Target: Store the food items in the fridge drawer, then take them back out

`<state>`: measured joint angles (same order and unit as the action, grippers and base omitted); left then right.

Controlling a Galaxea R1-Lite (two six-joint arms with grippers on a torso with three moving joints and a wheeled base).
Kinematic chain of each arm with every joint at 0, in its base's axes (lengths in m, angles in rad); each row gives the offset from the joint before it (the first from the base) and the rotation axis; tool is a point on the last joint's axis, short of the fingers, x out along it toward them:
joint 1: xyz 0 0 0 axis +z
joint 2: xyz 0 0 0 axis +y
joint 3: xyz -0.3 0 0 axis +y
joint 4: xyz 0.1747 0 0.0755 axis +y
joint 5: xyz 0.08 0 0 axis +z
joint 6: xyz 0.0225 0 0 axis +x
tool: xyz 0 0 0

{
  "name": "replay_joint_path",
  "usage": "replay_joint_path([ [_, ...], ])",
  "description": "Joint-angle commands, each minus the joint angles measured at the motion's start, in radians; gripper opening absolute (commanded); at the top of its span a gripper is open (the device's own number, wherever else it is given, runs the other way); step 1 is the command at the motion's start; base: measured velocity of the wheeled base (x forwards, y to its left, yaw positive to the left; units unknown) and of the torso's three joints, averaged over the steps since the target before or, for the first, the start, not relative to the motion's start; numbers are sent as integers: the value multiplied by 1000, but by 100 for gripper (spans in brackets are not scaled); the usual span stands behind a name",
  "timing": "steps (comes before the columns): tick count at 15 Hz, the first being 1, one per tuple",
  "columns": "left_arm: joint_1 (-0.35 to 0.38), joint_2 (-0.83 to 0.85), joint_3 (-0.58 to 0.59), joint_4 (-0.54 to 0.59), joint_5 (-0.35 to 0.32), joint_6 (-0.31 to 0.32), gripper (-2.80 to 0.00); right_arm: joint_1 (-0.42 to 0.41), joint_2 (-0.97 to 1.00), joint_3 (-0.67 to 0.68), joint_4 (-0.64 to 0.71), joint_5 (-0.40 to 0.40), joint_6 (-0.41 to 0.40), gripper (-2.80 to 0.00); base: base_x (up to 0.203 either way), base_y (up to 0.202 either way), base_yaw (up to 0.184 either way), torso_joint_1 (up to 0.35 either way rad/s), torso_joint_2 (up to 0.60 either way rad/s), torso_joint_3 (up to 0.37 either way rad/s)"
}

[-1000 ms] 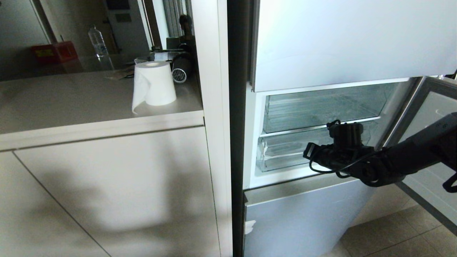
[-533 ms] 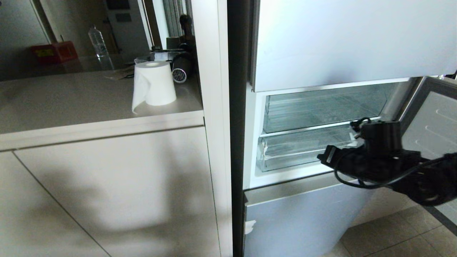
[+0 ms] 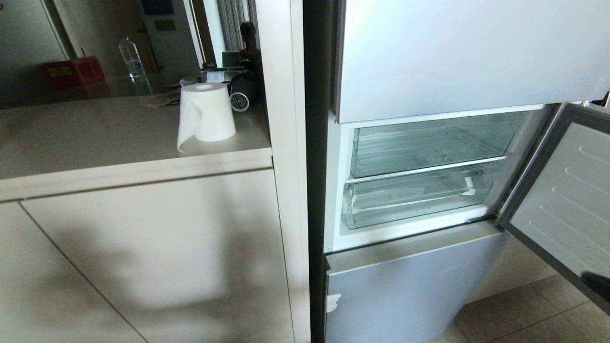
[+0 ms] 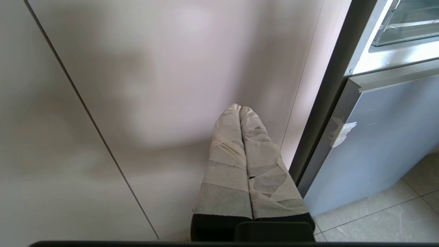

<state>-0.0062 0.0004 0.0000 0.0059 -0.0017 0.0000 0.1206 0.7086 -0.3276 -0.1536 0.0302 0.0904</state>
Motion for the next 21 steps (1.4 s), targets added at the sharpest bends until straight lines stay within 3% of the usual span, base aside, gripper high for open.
replay_joint_path([
  [1,0,0,0,0,0,0,-280,-38,-388,141,52,2,-75,-280,0,0,0,0,0,0],
  [3,0,-2,0,0,0,1,-280,-74,-614,229,98,6,-132,-280,0,0,0,0,0,0],
  [5,0,0,0,0,0,-2,-280,-100,-712,289,132,1,-150,-280,0,0,0,0,0,0],
  [10,0,0,0,0,0,-2,-280,-121,-709,329,157,-29,-93,-280,0,0,0,0,0,0],
  [15,0,0,0,0,0,-2,-280,-121,-709,329,155,-29,-95,-280,0,0,0,0,0,0],
  [21,0,0,0,0,0,-2,-280,-121,-709,329,155,-29,-93,-280,-1,6,-150,5,5,3],
])
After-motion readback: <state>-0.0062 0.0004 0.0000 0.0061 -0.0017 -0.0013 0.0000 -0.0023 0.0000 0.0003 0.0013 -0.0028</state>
